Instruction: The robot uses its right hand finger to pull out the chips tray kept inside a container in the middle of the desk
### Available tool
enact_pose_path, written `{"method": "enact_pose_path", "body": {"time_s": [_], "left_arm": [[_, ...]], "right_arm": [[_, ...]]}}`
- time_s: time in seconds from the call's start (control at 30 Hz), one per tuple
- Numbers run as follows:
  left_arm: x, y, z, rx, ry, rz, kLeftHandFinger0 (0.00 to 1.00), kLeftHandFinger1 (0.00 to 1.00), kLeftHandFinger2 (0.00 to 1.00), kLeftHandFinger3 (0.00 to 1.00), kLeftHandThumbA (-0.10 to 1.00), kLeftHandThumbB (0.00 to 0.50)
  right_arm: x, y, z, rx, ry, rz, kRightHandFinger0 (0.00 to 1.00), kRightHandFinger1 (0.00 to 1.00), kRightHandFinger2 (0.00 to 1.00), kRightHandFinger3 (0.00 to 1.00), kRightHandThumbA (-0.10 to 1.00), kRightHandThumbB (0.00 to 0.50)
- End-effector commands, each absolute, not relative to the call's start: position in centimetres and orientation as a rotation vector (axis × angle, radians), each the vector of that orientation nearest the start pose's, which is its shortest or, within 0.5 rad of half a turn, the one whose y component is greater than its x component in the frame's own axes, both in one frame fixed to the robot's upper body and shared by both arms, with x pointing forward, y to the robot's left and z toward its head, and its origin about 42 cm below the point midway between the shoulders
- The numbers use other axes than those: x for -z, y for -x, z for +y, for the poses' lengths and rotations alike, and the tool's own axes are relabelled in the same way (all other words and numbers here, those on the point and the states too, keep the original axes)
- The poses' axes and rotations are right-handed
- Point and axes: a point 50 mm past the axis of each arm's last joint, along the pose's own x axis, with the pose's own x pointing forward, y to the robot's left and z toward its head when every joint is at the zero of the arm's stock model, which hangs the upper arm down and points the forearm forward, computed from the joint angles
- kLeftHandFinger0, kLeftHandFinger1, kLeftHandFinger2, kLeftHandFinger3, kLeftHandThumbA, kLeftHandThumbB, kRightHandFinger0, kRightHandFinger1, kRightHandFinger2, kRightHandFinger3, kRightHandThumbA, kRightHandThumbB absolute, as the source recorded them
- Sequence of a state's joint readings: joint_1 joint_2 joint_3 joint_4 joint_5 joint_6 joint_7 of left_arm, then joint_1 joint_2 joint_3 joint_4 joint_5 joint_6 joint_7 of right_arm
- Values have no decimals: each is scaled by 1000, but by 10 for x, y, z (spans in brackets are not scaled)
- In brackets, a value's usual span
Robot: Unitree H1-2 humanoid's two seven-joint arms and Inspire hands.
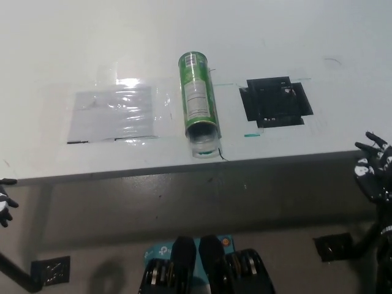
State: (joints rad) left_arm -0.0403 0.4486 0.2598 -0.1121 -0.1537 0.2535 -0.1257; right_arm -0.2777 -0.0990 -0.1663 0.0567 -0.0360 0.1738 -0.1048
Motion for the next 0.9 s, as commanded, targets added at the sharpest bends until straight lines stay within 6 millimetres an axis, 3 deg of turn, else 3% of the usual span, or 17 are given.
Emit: {"method": "enact_pose_path", "body": {"time_s": [0.0,0.07,0.17,0.23,0.33,0.43,0.53,0.77,0.8,0.87], "left_arm": [[-191,-288,404,-95,-271,11,254,260,336,561,219,0],[-190,-288,404,-94,-278,7,254,262,342,561,216,0],[-190,-286,402,-94,-267,16,268,273,347,559,207,0],[-190,-286,402,-94,-270,18,269,272,348,562,203,0],[-190,-287,401,-88,-279,13,255,265,352,562,178,0],[-190,-286,401,-88,-281,11,259,271,359,563,173,0],[-191,-286,400,-90,-283,14,267,280,364,566,170,0],[-200,-287,405,-87,-306,19,266,281,365,561,189,0],[-200,-287,405,-86,-311,19,274,287,370,569,193,0],[-204,-288,408,-86,-324,20,286,294,375,580,190,0]], "right_arm": [[-210,-387,-263,188,138,-210,0,48,714,828,-100,169],[-223,-393,-256,155,145,-229,19,85,734,834,-100,160],[-256,-408,-234,75,186,-313,0,60,768,865,-100,145],[-268,-416,-225,26,201,-346,0,51,768,872,-100,133],[-283,-430,-208,-19,225,-387,0,22,715,830,-100,174],[-288,-436,-201,-50,232,-405,0,0,697,810,-100,177],[-296,-447,-179,-142,287,-442,0,0,681,783,-100,193],[-288,-453,-154,-267,422,-460,0,0,708,788,-100,262],[-286,-455,-153,-281,439,-464,67,0,716,792,-100,277],[-282,-459,-148,-320,490,-481,7,0,739,796,-100,279]]}}
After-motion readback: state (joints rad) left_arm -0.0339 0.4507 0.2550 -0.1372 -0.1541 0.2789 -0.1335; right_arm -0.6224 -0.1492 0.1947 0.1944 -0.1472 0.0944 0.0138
